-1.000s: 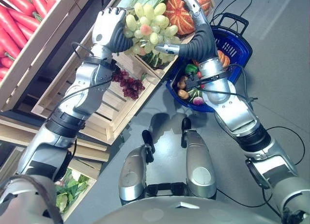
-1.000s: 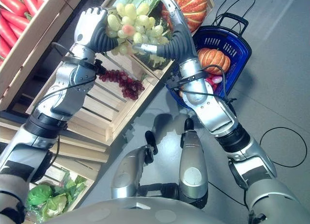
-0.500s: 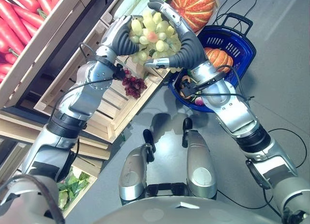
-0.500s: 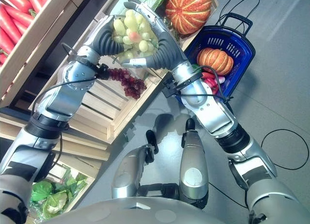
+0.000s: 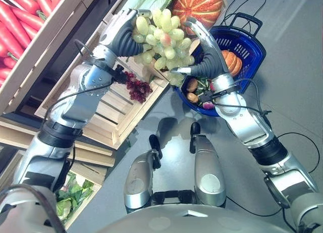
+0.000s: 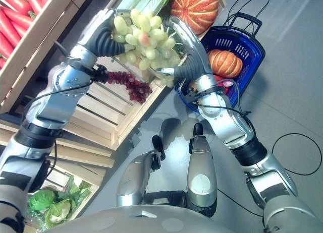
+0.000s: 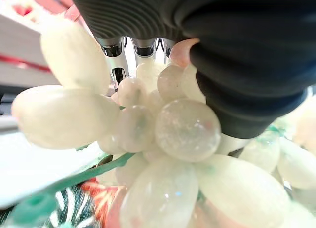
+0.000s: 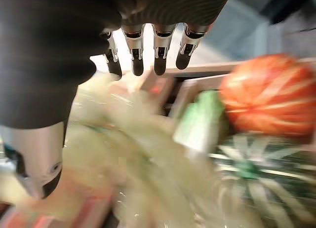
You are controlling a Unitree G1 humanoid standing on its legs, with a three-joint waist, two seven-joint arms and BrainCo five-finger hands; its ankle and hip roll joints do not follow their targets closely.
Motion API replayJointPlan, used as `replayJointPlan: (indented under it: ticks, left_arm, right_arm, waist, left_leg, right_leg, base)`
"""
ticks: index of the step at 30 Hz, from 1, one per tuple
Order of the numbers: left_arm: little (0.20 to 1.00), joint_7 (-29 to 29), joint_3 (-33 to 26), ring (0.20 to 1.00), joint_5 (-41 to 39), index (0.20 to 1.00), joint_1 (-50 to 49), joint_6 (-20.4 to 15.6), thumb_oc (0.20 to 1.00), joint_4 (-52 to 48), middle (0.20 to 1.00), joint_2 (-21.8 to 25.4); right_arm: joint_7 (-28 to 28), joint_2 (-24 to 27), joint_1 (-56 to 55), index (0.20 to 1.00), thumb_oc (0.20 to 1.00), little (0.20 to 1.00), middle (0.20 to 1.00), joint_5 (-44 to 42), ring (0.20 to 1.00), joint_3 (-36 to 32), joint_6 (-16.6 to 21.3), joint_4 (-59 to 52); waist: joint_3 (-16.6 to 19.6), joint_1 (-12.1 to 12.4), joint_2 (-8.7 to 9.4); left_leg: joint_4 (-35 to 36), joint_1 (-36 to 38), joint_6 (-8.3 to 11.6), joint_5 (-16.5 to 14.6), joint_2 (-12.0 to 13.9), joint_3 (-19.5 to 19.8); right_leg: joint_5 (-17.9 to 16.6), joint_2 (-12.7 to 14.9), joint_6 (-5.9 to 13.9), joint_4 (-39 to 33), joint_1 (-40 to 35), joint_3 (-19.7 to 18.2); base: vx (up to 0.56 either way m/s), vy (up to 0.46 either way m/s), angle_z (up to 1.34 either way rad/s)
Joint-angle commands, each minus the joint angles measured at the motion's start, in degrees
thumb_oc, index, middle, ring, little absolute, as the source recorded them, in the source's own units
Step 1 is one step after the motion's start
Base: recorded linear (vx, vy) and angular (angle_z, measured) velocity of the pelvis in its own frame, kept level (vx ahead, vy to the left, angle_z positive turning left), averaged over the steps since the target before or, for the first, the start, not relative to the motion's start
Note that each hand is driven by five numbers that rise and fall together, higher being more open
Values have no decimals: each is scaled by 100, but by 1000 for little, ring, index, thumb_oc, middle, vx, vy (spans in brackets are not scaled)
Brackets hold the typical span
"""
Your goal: Pick up fruits and vegetables into the basket
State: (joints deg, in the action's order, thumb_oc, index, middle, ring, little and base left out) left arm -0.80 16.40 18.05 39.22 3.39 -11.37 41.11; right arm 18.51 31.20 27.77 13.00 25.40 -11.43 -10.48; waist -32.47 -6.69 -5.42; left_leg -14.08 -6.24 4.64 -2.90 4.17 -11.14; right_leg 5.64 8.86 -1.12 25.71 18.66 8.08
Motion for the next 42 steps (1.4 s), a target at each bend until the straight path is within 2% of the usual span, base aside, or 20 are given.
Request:
replayJointPlan:
  ticks: [1,10,17,22,26,31,34,42]
  left_arm:
    - [200,-402,-323,200,139,200,-125,-326,200,-594,200,37]
    - [200,-196,-12,200,-147,200,-27,-441,200,-736,200,-285]
    - [200,-104,310,200,-189,200,149,-440,200,-703,200,-529]
    - [200,-191,513,200,102,200,308,-275,200,-529,200,-608]
    - [200,-566,519,200,734,200,319,-530,200,-463,200,-577]
    - [200,-611,542,200,1023,200,263,-572,200,-410,200,-580]
    - [200,-874,600,200,1425,200,228,-717,200,-392,200,-573]
    - [200,-970,673,200,1510,200,169,-678,200,-291,200,-531]
  right_arm:
    - [338,-132,-133,1000,1000,1000,1000,185,1000,-66,4,-198]
    - [432,-532,124,1000,1000,1000,1000,-514,1000,263,-309,0]
    - [673,-817,453,1000,1000,1000,1000,-603,1000,443,-202,179]
    - [751,-961,679,1000,1000,1000,1000,-572,1000,485,-71,184]
    - [674,-986,749,1000,1000,1000,1000,-535,1000,501,-189,150]
    - [673,-987,720,1000,1000,1000,1000,-513,1000,547,-193,143]
    - [694,-970,753,1000,1000,1000,1000,-568,1000,561,-231,146]
    - [733,-976,765,1000,1000,1000,1000,-634,1000,637,-191,175]
  waist:
    - [695,-18,-98]
    - [645,45,-138]
    - [652,123,-110]
    - [682,157,-48]
    - [740,201,9]
    - [773,236,82]
    - [771,252,106]
    - [773,278,176]
  left_leg:
    - [-156,-23,-204,-362,-133,-78]
    - [-127,-21,-205,-344,-170,-55]
    - [-120,-27,-212,-333,-169,-17]
    - [-158,-57,-218,-350,-152,4]
    - [-176,-54,-214,-357,-133,25]
    - [-199,-59,-216,-372,-102,33]
    - [-215,-73,-216,-378,-93,40]
    - [-241,-79,-216,-397,-70,45]
  right_leg:
    - [245,288,681,-384,-528,-99]
    - [231,309,681,-416,-553,-81]
    - [195,306,667,-476,-603,-31]
    - [176,285,665,-507,-623,-11]
    - [163,273,650,-546,-679,9]
    - [160,264,642,-557,-710,48]
    - [156,259,632,-562,-714,55]
    - [147,241,625,-575,-737,76]
  base:
    - [-12,32,-5]
    - [-10,8,-2]
    - [-2,-18,2]
    - [-1,-38,5]
    - [10,-40,1]
    - [6,-45,1]
    - [-12,-38,2]
    - [0,-20,0]
